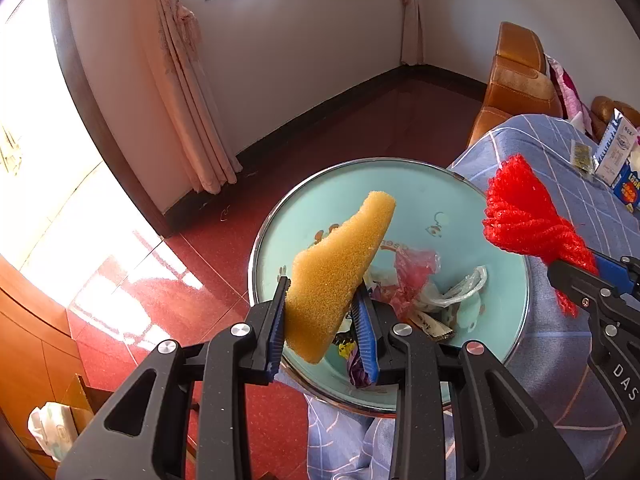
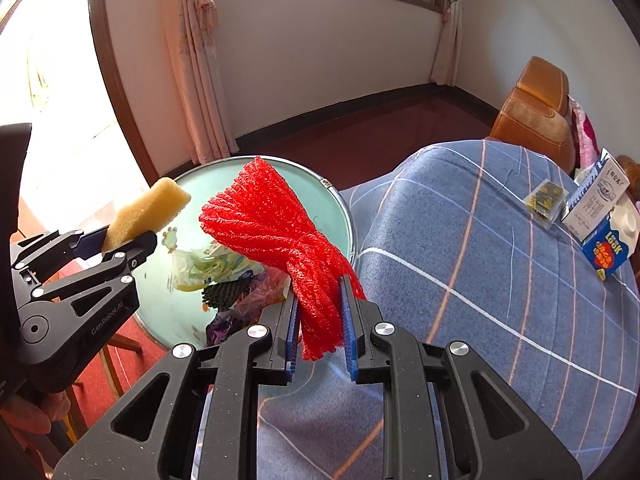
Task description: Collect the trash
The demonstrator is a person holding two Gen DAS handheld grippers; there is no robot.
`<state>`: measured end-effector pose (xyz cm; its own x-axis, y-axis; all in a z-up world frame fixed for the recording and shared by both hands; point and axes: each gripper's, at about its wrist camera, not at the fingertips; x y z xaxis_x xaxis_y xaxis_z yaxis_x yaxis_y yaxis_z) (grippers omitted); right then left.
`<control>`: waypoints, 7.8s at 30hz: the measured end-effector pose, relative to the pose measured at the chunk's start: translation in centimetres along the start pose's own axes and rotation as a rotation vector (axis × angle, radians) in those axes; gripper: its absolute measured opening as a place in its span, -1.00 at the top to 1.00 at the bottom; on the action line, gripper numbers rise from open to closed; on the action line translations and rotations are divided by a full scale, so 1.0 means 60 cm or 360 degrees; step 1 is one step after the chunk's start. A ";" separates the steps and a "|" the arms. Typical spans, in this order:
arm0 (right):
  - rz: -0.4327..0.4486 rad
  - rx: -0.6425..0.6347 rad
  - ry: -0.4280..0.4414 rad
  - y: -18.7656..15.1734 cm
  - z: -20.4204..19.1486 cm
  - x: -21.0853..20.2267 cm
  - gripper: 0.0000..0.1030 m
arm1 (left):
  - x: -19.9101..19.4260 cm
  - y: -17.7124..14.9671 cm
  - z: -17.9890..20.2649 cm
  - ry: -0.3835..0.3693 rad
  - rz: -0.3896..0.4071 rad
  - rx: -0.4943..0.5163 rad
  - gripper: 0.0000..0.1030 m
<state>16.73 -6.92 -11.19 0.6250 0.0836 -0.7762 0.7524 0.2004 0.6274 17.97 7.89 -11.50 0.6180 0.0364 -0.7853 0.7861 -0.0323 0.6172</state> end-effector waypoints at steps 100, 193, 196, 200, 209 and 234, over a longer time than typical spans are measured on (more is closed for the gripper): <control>0.0960 0.0375 0.0052 -0.079 0.019 -0.404 -0.77 | -0.379 -0.066 -0.001 0.0198 0.0749 -0.0159 -0.88; 0.1064 0.0454 0.0080 -0.108 0.032 -0.440 -0.77 | -0.421 -0.071 -0.013 0.0189 0.0826 -0.0247 -0.88; 0.1050 0.0476 0.0067 -0.109 0.038 -0.435 -0.79 | -0.421 -0.071 -0.008 0.0197 0.0838 -0.0214 -0.88; 0.1024 0.0508 0.0019 -0.111 0.050 -0.426 -0.79 | -0.411 -0.072 0.002 0.0168 0.0812 -0.0174 -0.88; 0.0766 0.0663 -0.0348 -0.151 0.173 -0.339 -0.87 | -0.301 -0.082 0.073 -0.0042 0.0525 -0.0047 -0.88; -0.0195 0.1165 -0.0881 -0.220 0.704 -0.011 -0.88 | 0.085 0.087 0.514 -0.0403 -0.0182 0.0337 -0.88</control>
<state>15.20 -50.87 -16.31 0.4010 -0.4134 -0.8175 0.6456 -0.5056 0.5723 25.14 -22.89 -13.80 0.4845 -0.1965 -0.8524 0.8159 -0.2498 0.5214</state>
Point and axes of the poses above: each gripper's, at about its wrist camera, not at the fingertips, and x roughly the way its jaws point, z to its right, y to its top, and after that the axes turned 2 degrees about -y, right-handed
